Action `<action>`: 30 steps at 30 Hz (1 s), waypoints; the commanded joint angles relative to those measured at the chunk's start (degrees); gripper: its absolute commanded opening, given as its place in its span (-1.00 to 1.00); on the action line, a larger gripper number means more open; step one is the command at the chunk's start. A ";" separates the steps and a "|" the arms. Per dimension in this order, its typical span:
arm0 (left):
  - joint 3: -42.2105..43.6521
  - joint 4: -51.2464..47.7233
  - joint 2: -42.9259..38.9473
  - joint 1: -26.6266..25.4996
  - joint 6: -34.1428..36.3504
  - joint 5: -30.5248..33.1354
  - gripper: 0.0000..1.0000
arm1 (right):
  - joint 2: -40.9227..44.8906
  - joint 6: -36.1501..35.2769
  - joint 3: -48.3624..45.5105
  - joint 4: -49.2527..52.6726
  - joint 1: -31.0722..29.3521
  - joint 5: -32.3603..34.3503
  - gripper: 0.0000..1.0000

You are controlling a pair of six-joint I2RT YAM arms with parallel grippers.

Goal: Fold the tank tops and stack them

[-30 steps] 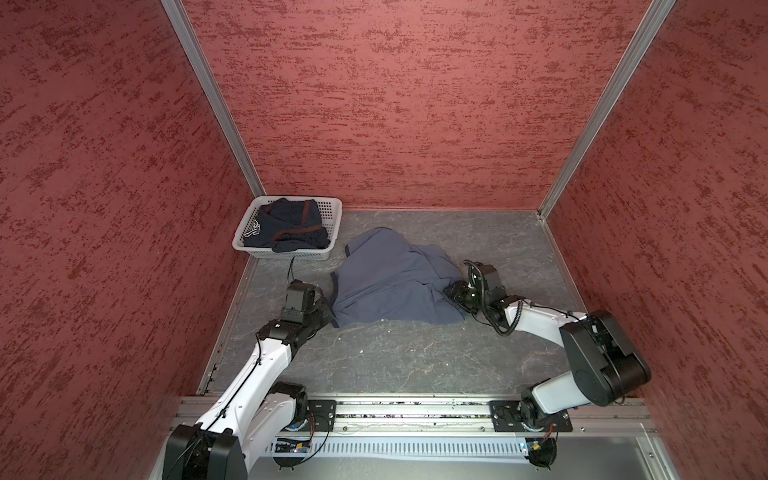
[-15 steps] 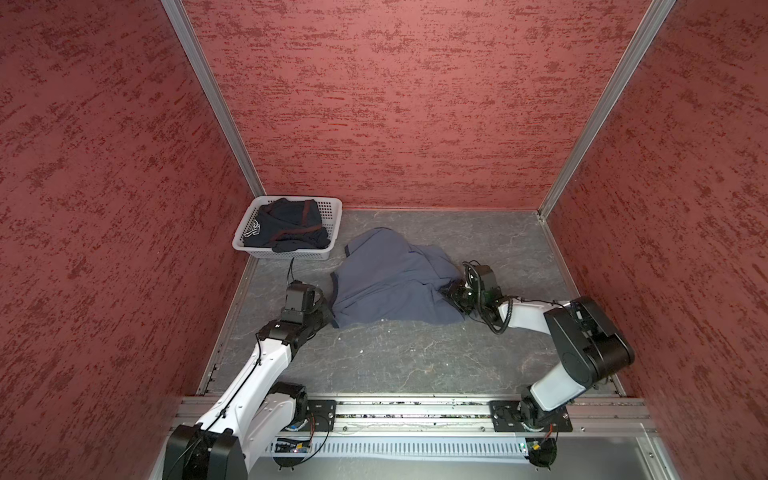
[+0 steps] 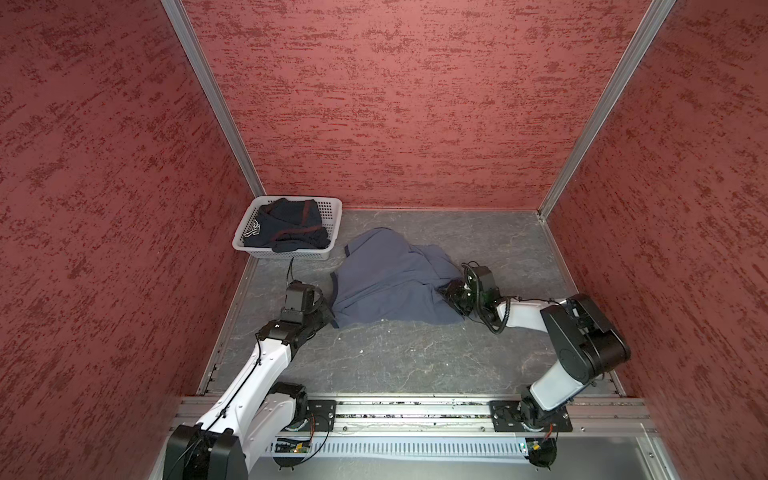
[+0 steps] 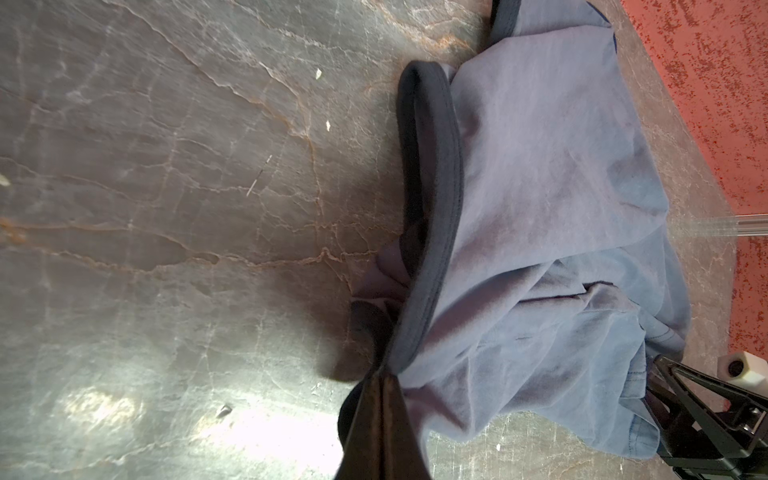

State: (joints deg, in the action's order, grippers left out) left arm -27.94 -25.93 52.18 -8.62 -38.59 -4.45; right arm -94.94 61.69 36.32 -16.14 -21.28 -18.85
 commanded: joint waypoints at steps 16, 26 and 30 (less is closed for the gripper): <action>0.29 0.60 0.50 0.67 0.97 -0.62 -1.00 | -2.82 -1.21 7.29 -0.35 -0.43 1.16 -0.43; 0.35 0.21 0.36 0.79 1.22 -0.34 -1.00 | -4.21 -1.44 7.06 2.42 -0.61 2.24 -0.33; 0.45 0.35 0.30 0.79 1.15 -0.35 -1.00 | -4.36 -1.32 6.53 2.17 -0.69 2.24 -0.41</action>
State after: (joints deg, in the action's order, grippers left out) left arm -27.94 -25.91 52.80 -8.32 -38.54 -4.67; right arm -98.70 59.96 42.63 -14.63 -21.63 -18.31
